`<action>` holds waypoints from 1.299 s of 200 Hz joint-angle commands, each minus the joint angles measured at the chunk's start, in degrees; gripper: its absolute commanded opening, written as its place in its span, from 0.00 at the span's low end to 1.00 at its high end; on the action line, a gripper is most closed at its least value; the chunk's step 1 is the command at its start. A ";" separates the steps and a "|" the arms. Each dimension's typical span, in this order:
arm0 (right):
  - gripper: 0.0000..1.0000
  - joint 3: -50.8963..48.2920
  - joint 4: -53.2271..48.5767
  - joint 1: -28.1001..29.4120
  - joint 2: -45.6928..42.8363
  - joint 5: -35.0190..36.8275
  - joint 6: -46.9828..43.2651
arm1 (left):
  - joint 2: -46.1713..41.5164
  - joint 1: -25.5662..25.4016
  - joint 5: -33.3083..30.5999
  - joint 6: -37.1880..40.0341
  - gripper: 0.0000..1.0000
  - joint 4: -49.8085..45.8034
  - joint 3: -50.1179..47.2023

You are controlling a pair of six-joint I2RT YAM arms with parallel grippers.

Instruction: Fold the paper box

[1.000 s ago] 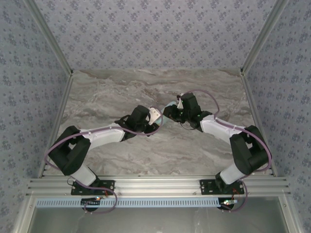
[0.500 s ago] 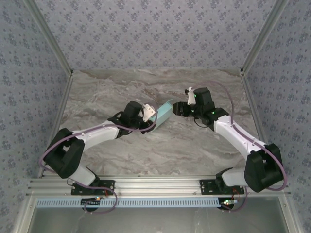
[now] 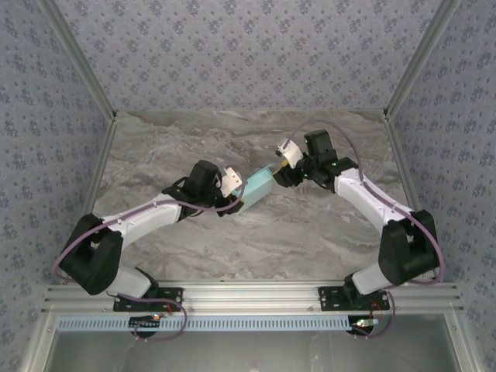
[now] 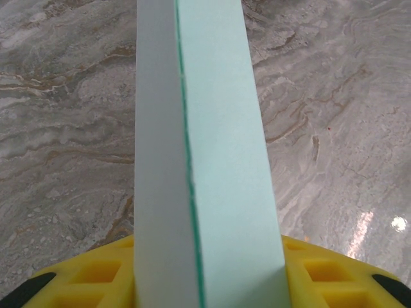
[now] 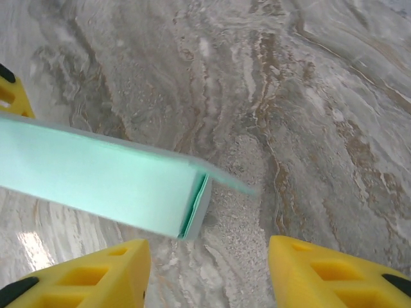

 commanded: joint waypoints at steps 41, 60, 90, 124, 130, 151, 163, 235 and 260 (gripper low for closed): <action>0.47 9.83 -11.23 -2.15 6.92 -10.02 -19.89 | -2.14 0.29 2.06 0.98 0.31 -0.48 -0.70; 0.44 11.49 -13.13 -2.17 8.81 -11.41 -21.44 | -2.02 0.24 2.23 0.95 0.31 -0.34 -0.58; 0.37 13.98 -14.68 -1.92 11.10 -11.58 -22.42 | -1.64 0.26 2.52 0.81 0.31 0.08 -0.31; 0.23 15.15 -15.35 -1.47 12.52 -10.67 -22.77 | -1.54 0.32 2.31 0.76 0.31 0.19 -0.30; 0.21 15.24 -15.46 -1.41 12.54 -10.49 -22.71 | -1.56 0.32 2.32 0.66 0.31 0.19 -0.29; 0.14 15.64 -15.77 -0.81 12.61 -9.86 -22.19 | -1.28 0.26 2.17 0.54 0.31 0.36 -0.30; 0.13 15.99 -15.82 -0.20 12.60 -9.32 -21.78 | -1.10 0.27 2.01 0.57 0.30 0.44 -0.28; 0.05 18.06 -18.73 3.42 11.83 1.17 -11.13 | 0.91 0.25 1.44 0.37 0.30 1.52 0.04; 0.02 20.84 -21.84 5.01 11.92 7.20 -1.51 | 2.17 0.25 2.03 0.89 0.30 1.51 0.49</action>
